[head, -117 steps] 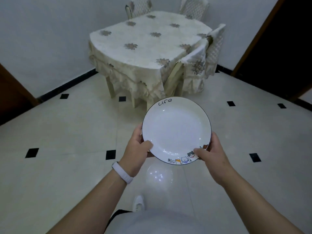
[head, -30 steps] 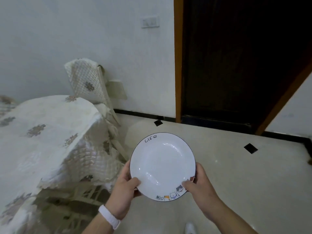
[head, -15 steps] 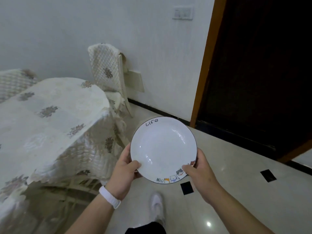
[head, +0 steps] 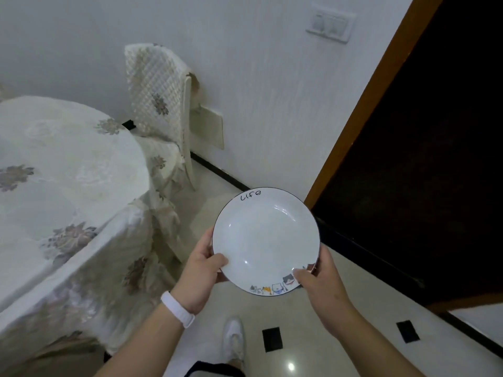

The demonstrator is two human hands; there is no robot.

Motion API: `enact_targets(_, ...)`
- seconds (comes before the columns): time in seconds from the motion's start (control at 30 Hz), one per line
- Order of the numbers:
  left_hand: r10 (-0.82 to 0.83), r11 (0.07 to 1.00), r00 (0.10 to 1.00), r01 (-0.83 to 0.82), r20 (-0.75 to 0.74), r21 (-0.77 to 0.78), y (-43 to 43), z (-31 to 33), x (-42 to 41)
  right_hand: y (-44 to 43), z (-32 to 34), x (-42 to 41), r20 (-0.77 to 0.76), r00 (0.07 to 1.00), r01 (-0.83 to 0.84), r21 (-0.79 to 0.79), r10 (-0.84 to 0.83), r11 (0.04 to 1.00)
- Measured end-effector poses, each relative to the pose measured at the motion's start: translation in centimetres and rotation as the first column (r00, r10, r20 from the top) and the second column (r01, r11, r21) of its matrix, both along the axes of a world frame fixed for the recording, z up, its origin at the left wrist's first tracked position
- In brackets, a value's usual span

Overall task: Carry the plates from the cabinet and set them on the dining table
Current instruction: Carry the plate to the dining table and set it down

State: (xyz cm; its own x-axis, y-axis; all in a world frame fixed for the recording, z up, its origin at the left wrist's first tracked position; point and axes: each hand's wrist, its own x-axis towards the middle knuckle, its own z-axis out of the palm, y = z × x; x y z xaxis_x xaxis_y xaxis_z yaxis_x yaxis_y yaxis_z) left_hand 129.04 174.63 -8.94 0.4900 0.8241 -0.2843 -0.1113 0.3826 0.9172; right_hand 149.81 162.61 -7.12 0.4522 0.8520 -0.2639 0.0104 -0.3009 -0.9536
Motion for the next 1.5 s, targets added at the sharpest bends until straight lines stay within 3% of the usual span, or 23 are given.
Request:
enact_targets(0.43,0.008,1.0,1.0,-0.008,-0.006,-0.009,14.6,1.1,7.1,14.7,0.7,7.1,0.052,0.999,-0.01,-0.008,0.01,1.0)
enact_targets(0.83,0.218,0.975,0.972,-0.22,-0.091,-0.01,23.3,0.7,15.1,28.2,-0.9,17.4,0.005,0.968,-0.251,0.025,0.251,0.968)
enact_targets(1.13,0.417,0.908,0.904,-0.418,-0.097,0.013,28.8,3.3,20.8,39.0,0.4,24.6,-0.012,0.883,-0.467,0.069,0.469,0.882)
enact_targets(1.27,0.514,0.856,0.854,-0.517,-0.078,-0.017,29.7,4.6,20.8,42.0,0.8,24.5,-0.067,0.831,-0.547,0.078,0.552,0.833)
enact_targets(1.5,0.655,0.746,0.742,-0.665,-0.143,-0.036,31.5,4.9,17.7,48.0,0.9,20.8,-0.015,0.701,-0.709,0.098,0.713,0.698)
